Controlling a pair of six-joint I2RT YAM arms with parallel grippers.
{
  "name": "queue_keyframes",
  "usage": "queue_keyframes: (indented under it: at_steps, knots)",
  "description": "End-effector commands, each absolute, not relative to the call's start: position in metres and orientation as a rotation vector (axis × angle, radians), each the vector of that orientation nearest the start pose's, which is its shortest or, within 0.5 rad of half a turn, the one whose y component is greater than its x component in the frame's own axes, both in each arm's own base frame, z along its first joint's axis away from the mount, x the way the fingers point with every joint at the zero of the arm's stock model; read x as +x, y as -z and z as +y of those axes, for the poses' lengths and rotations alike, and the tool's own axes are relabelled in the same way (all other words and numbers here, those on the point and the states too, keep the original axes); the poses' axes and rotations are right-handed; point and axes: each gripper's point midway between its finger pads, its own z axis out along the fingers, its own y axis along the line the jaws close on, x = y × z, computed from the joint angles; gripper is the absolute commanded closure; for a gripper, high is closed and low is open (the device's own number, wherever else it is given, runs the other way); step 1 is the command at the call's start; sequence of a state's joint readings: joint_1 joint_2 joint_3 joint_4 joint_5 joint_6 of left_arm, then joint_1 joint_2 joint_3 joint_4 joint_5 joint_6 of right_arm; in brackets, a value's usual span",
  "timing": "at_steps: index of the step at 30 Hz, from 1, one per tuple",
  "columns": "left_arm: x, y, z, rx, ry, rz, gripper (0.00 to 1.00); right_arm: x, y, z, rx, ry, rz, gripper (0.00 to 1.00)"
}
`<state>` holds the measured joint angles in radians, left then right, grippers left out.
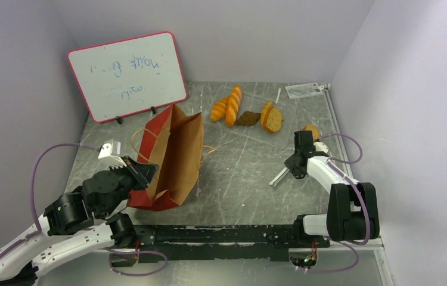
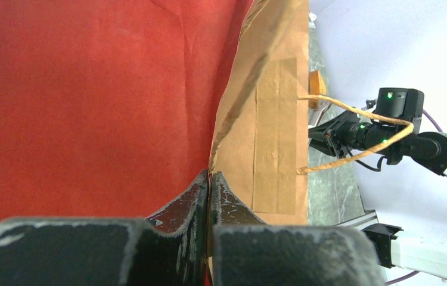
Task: Take the fake bread out of the paper bag
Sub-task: Adjust the paper bag at the center of the board.
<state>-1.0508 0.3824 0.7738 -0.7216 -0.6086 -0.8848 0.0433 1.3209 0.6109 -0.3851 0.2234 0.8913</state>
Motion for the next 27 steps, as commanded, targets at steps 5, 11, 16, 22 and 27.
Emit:
queue_keyframes:
  at_steps: [5,11,16,22,27]
  knots:
    - [0.160,-0.263,-0.128,-0.298,0.803,1.852,0.93,0.271,-0.039,-0.002,1.141,0.001,2.315,0.95]
    - [0.160,-0.268,-0.126,-0.297,0.810,1.834,0.93,0.274,-0.054,0.000,1.117,-0.032,2.303,0.98]
    - [0.160,-0.271,-0.124,-0.297,0.813,1.825,0.93,0.276,-0.069,0.001,1.102,-0.053,2.282,1.00]
    - [0.160,-0.273,-0.124,-0.296,0.819,1.817,0.93,0.275,-0.085,0.001,1.083,-0.064,2.264,1.00]
    - [0.160,-0.273,-0.124,-0.298,0.824,1.813,0.93,0.278,-0.100,0.002,1.067,-0.090,2.247,1.00]
